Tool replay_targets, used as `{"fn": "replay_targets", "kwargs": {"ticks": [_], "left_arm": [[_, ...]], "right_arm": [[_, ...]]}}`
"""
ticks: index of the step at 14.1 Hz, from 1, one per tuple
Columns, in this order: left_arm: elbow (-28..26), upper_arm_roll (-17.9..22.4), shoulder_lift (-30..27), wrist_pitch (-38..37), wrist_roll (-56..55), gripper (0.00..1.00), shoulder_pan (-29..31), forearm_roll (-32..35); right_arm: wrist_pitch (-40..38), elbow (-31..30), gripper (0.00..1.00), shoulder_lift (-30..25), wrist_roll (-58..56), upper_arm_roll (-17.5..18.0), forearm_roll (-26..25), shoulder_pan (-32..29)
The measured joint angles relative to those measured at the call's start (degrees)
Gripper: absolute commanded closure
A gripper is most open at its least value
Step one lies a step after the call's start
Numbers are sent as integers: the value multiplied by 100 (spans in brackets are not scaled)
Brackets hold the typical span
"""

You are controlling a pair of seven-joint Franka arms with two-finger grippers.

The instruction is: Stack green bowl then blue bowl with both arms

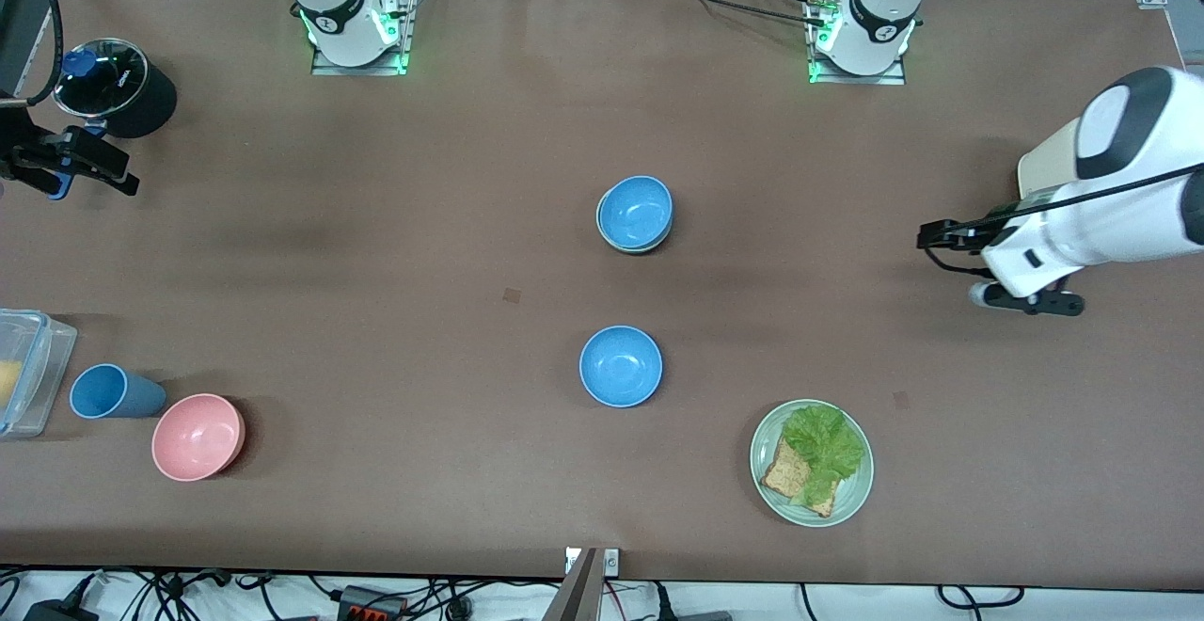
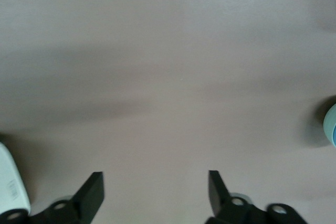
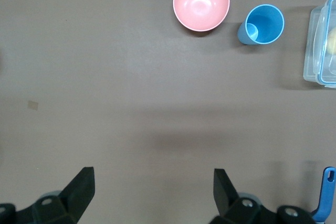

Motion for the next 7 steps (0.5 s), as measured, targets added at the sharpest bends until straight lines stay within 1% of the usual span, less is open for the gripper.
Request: {"fn": "replay_targets", "kwargs": {"ticks": [2,4,7], "left_arm": [[364,-3,-54,-393,436,0,43,5],[612,1,-70,-664,909,0,161,6],[704,3,-69,-743,1319,0,357,6]], "right_arm": [[1,0,0,2,0,2,0,14],[1,0,0,6,0,3,0,20],[-1,-2,0,22,0,3,-6,27]]}}
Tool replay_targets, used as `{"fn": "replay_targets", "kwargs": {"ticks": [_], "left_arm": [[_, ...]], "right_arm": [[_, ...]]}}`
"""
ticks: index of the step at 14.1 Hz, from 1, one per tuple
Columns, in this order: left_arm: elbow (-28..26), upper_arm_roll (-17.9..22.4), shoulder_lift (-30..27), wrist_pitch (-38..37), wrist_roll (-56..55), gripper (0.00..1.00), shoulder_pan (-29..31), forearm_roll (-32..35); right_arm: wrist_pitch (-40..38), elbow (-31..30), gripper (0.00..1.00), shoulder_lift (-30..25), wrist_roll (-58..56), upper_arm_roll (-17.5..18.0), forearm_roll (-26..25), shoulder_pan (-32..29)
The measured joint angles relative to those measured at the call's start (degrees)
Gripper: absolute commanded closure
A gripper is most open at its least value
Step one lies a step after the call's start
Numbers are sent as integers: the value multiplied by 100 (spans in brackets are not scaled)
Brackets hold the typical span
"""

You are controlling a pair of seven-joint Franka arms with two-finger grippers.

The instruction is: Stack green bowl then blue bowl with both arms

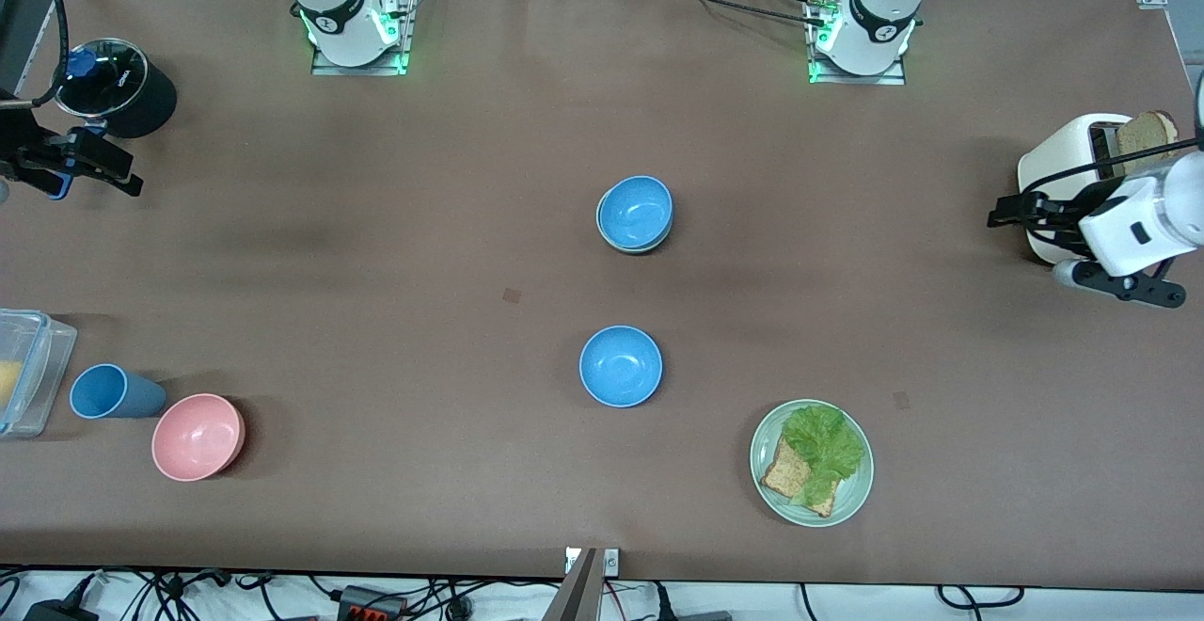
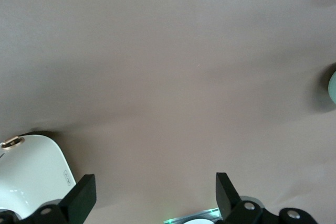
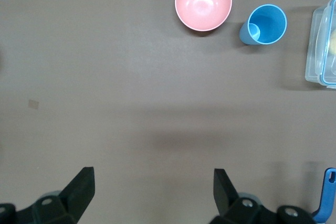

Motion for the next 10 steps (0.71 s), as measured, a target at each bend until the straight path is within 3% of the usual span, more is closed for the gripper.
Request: {"fn": "replay_targets", "kwargs": {"ticks": [7,9,10], "left_arm": [[268,-43,-5,-39,38,0,-245,0],[395,431,-143,-54,21,0,-791,-62],[435,1026,-302,-45,8,0,-1252,-333]], "right_arm": [[-27,-12,0,5,1,1,-321,22],[-38,-44,0,6,8,4,-321,25],[-45,-64,0,5,11,4,-321,26]]}}
